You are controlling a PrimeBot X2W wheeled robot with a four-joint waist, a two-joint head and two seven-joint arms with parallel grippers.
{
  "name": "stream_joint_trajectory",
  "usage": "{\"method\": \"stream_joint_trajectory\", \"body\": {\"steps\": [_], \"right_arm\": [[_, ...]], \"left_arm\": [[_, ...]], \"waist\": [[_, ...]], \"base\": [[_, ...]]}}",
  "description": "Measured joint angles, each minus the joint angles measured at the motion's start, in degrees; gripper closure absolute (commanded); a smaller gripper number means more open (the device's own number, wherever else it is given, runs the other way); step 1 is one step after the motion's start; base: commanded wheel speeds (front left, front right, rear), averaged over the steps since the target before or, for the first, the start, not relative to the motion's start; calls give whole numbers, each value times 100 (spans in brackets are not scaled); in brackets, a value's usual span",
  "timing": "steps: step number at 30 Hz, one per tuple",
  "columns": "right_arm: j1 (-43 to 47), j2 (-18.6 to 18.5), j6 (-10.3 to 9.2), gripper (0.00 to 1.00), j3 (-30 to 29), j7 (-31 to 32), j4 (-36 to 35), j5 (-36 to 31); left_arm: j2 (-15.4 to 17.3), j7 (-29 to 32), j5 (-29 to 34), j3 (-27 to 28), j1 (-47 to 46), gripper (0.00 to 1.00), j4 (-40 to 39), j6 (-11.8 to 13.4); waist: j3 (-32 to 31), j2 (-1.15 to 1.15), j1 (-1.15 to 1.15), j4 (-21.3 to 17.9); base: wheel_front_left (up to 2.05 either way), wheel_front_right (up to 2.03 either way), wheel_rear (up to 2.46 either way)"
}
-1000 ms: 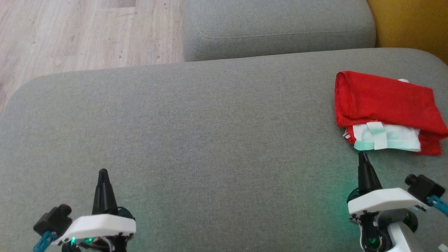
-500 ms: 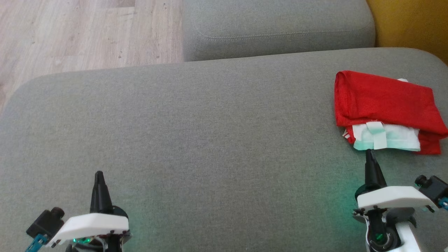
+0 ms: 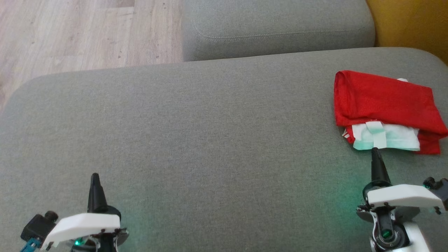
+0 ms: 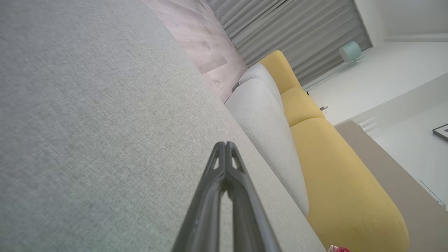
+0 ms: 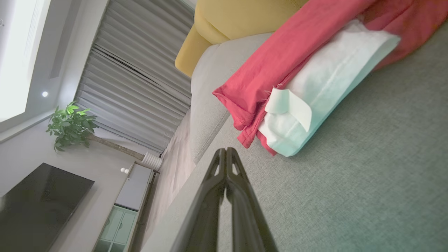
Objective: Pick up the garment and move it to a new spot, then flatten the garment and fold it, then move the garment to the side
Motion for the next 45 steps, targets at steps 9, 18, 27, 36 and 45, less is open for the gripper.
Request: {"method": "stream_joint_trajectory", "body": {"steps": [9, 18, 27, 36, 45], "right_arm": [[23, 1, 0, 100, -82, 167, -97, 566], [60, 2, 0, 100, -175, 299, -203, 1118], [63, 3, 0, 100, -245, 439, -288, 1623], [71, 4, 0, 100, -349, 594, -416, 2249], [73, 5, 0, 100, -423, 727, -513, 2815]], "left_arm": [[0, 154, -516, 57, -2, 100, -24, -5], [0, 299, -1043, 143, -4, 100, -31, -52], [0, 413, -1512, 210, -31, 100, -47, -80], [0, 593, -2096, 287, -99, 100, -60, -101], [1, 724, -2608, 372, -102, 100, -70, -146]], "waist": [[2, 0, 0, -6], [4, 0, 0, -11], [6, 0, 0, -16], [9, 0, 0, -23], [11, 0, 0, -28]], "base": [[0, 0, 0], [0, 0, 0], [0, 0, 0], [0, 0, 0], [0, 0, 0]]}}
